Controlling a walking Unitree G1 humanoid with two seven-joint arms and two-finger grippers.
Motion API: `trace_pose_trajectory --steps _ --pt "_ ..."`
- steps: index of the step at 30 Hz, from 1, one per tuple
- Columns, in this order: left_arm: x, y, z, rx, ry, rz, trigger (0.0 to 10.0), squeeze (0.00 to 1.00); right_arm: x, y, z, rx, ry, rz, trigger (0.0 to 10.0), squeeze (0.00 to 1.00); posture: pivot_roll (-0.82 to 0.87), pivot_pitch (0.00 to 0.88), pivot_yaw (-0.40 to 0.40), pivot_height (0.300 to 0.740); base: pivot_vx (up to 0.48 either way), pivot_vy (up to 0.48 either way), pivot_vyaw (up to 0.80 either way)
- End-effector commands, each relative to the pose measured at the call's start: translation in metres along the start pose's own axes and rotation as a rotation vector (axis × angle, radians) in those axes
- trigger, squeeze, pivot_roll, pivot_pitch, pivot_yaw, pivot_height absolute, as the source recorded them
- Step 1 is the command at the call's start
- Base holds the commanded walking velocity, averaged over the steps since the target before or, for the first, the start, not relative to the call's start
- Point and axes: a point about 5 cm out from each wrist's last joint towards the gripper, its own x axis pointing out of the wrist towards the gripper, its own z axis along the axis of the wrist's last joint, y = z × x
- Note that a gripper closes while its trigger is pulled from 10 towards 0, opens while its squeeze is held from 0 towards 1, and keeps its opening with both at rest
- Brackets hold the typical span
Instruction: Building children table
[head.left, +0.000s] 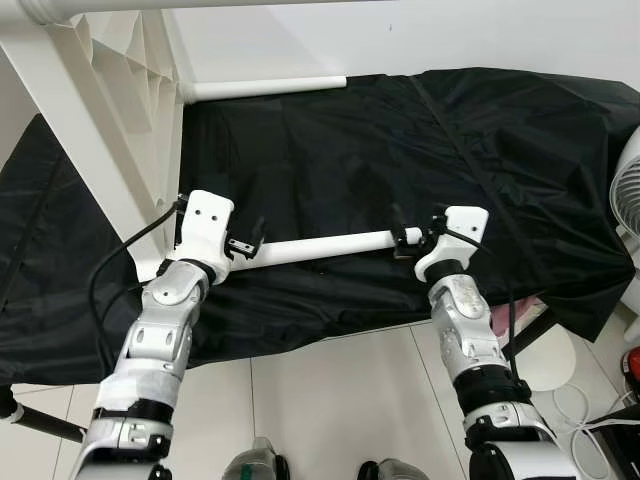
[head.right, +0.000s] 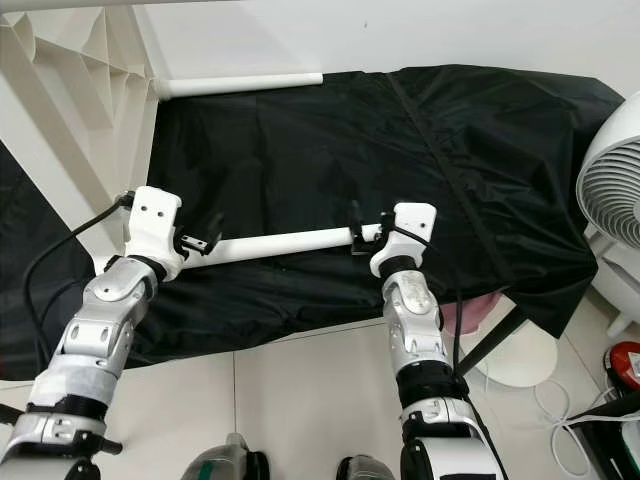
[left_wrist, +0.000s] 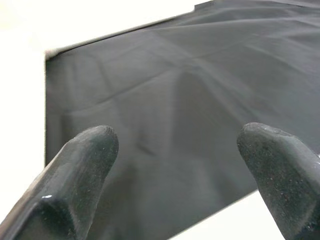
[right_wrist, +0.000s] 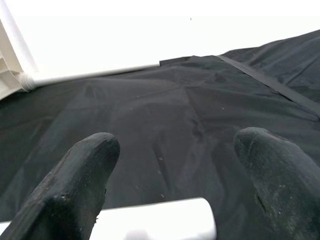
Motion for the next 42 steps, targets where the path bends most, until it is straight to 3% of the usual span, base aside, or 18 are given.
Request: trace_pose_trajectory --steps 1,11,16,20,30,34,42 --pt "0.002 0.01 0.003 -0.045 -0.023 0.057 10.0 0.0 -0.004 -0.002 -0.001 -0.008 0.0 -0.012 10.0 0.0 0.07 0.017 0.018 0.74 0.0 0.0 0.0" --pt "-0.003 0.003 0.004 -0.079 -0.071 0.063 10.0 0.0 -0.01 -0.012 0.001 -0.042 0.004 -0.073 10.0 0.0 0.09 0.007 -0.023 0.74 0.0 0.0 0.0" --pt "-0.001 -0.003 0.009 -0.156 -0.186 0.062 10.0 0.0 -0.018 -0.002 0.003 -0.126 -0.033 0.023 10.0 0.0 0.06 0.0 -0.011 0.74 0.0 0.0 0.0" --pt "0.001 -0.011 0.006 -0.155 -0.202 0.028 10.0 0.0 -0.024 -0.002 0.001 -0.184 -0.042 0.082 10.0 0.0 0.05 0.0 -0.003 0.74 0.0 0.0 0.0" --pt "-0.012 -0.021 -0.023 -0.104 -0.156 0.014 10.0 0.0 -0.035 -0.01 -0.006 -0.174 -0.052 -0.03 10.0 0.0 0.02 0.0 0.009 0.74 0.0 0.0 0.0" --pt "-0.026 -0.017 -0.037 -0.158 -0.134 0.093 10.0 0.0 -0.055 -0.002 -0.02 -0.11 -0.022 -0.073 10.0 0.0 0.02 0.0 0.001 0.74 0.0 0.0 0.0" --pt "-0.029 -0.012 -0.032 -0.148 -0.17 0.107 10.0 0.0 -0.05 -0.003 -0.014 -0.093 -0.048 -0.064 10.0 0.0 0.04 0.0 -0.013 0.74 0.0 0.0 0.0"
